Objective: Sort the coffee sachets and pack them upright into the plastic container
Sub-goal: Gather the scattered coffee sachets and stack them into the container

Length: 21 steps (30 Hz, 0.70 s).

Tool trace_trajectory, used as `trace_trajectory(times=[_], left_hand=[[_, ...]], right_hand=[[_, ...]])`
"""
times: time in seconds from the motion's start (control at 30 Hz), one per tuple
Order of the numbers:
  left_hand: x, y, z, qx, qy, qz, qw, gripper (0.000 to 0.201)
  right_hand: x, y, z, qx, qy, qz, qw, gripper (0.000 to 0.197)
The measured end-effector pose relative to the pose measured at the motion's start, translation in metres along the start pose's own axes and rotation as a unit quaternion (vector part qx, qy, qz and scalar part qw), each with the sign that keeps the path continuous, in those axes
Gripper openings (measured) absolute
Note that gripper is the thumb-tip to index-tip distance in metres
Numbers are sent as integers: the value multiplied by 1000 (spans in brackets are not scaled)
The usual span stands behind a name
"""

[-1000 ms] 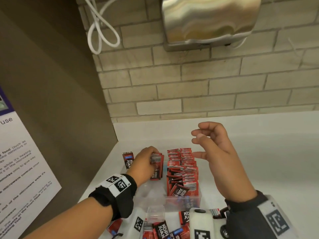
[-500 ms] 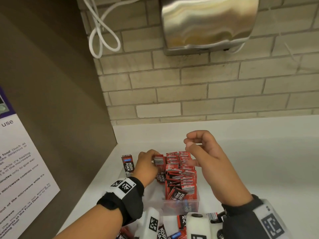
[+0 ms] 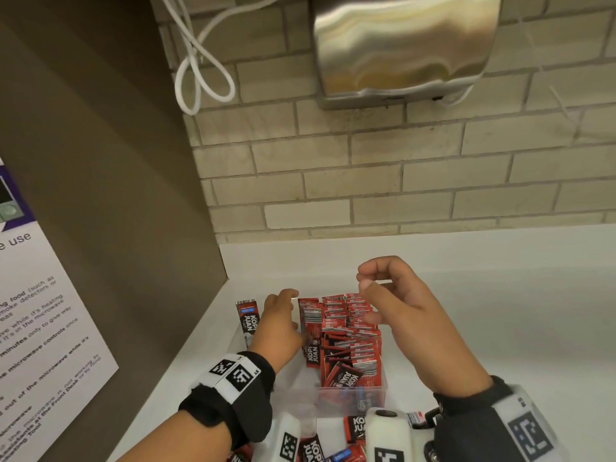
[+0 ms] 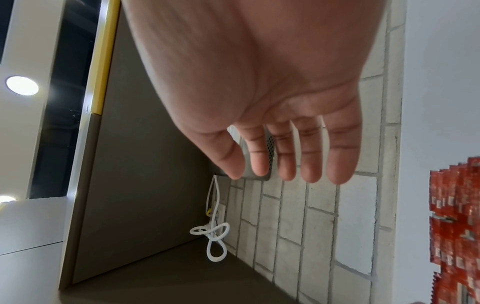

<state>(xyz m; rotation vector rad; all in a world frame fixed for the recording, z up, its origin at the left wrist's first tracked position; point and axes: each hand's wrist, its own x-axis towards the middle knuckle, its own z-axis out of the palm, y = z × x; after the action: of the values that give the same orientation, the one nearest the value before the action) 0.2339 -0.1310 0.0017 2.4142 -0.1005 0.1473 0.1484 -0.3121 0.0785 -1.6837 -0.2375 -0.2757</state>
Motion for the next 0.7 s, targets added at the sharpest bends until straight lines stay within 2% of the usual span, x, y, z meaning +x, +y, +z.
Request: trace_trajectory(times=[0.1,0.3,0.4,0.5,0.6,0.7], left_hand=[[-1,-2,0,28,-17,11,999,73],[-2,3,-2,114,-10,69,991,48],[1,2,-2,142,-9,70,987,42],[2,1,-3,136,-14,52,989,50],[1,4,-9,124,-30,37,991,70],[-8,11,-27,89,-18,44,995,68]], right_hand=[[0,0,0,-8,-6,-4,1000,12],[-1,1,-2,-24,-15,-15,1000,12],[-1,1,-3,-27,-24,-13,999,11],[0,1,-3,-24,-32,-14,999,11],[-1,2,-4,-30,-32,-13,999,12],[-1,1,-8,-27,-27,-13,999,9]])
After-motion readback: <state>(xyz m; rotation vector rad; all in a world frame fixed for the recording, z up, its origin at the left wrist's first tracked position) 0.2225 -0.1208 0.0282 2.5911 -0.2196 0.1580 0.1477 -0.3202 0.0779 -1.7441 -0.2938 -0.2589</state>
